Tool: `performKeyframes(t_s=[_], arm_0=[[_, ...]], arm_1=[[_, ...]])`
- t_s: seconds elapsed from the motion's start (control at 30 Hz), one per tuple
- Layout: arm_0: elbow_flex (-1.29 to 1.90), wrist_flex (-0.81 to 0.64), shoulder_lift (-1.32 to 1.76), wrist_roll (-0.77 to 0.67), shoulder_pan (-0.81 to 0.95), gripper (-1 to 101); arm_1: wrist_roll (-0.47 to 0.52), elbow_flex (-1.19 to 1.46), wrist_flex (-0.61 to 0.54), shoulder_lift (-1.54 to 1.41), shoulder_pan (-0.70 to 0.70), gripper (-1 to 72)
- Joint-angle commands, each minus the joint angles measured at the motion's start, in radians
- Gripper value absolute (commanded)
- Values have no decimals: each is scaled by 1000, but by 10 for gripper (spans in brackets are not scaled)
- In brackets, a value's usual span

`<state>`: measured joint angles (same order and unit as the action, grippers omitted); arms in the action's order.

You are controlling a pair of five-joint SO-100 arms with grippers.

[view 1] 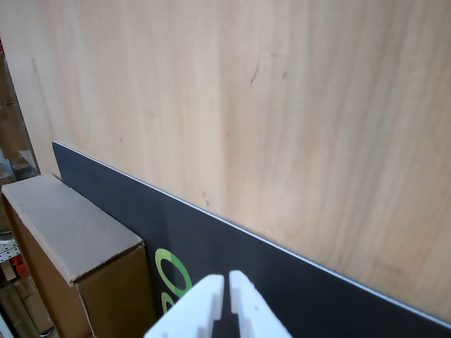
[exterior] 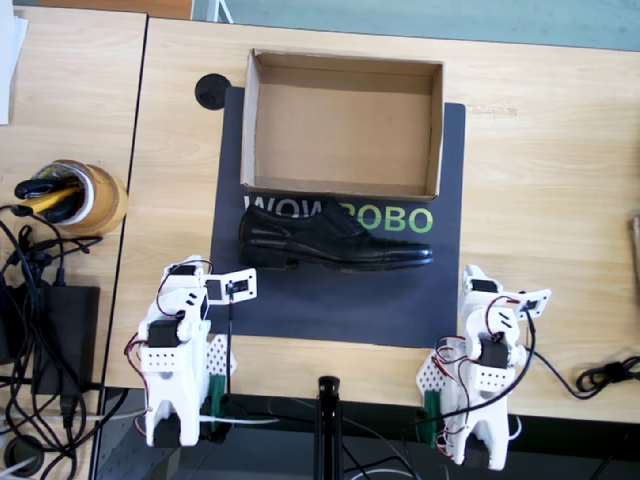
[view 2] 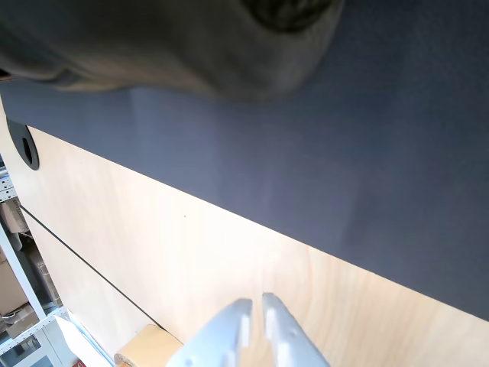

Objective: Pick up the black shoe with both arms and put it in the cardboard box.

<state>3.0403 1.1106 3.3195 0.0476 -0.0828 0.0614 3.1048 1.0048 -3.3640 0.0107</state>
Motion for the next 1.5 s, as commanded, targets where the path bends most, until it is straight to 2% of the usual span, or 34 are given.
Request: performKeyframes(t_s=[0.0,0.07,0.43,0.77,1.13,1.47], arm_0=[[0,3,8,8,-18,-1],[-3,5,8,-28,-31,-1],[-169,115,6,-48,-18,-2],[-385,115,-215,-38,-21,-2],[-847,219,-669,-106,-5,-2],[-999,310,-769,-241,156,-2]], arm_1=[[11,14,0,-46,3,-1],[44,12,-5,-48,3,-1],[97,-153,15,-12,38,-2],[106,-552,46,393,25,-2],[140,-865,210,699,-95,-2],[106,-1068,411,845,-225,-2]])
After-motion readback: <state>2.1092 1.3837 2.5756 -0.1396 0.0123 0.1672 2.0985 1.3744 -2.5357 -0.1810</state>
